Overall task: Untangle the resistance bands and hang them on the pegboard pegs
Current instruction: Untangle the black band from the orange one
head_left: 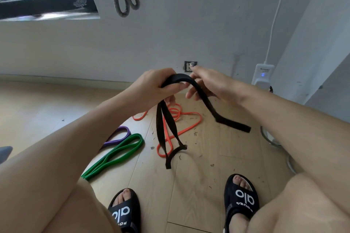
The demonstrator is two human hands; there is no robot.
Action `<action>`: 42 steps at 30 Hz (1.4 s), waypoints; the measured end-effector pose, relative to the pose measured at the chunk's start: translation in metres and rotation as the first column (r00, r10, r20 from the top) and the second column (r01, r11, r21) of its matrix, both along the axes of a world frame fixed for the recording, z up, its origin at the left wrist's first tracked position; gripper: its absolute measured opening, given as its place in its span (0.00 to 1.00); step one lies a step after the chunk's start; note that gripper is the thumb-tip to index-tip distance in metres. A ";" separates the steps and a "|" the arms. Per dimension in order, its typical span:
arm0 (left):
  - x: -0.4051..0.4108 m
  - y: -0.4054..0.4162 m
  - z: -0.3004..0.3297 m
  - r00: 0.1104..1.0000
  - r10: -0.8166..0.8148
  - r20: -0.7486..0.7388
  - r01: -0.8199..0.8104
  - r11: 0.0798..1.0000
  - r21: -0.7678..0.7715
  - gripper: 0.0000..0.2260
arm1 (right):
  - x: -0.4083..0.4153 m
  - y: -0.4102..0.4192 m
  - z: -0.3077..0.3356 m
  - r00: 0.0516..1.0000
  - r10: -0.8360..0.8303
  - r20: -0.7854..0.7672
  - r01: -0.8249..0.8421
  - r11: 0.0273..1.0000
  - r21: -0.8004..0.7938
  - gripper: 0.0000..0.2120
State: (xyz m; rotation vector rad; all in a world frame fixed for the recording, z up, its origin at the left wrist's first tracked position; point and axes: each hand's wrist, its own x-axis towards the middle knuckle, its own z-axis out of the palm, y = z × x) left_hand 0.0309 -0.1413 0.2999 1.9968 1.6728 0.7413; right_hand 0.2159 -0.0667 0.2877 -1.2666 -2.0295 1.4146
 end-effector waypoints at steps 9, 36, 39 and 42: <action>-0.013 0.001 -0.013 0.995 -0.036 0.088 0.043 0.996 -0.073 0.09 | -0.013 0.001 0.022 0.962 -0.070 -0.265 0.129 0.968 0.214 0.23; -0.028 -0.008 -0.014 0.996 -0.050 -0.071 0.036 0.983 -0.178 0.10 | 0.015 0.012 0.021 0.991 -0.132 0.002 0.119 0.898 0.423 0.28; -0.019 -0.006 -0.007 0.999 -0.034 -0.008 0.033 0.995 -0.095 0.11 | 0.006 0.008 0.015 0.997 -0.044 -0.065 0.054 0.986 0.160 0.26; -0.012 -0.005 -0.001 0.998 -0.056 -0.026 0.055 0.998 -0.014 0.08 | -0.015 -0.004 0.009 0.995 0.077 -0.071 -0.069 0.991 0.111 0.27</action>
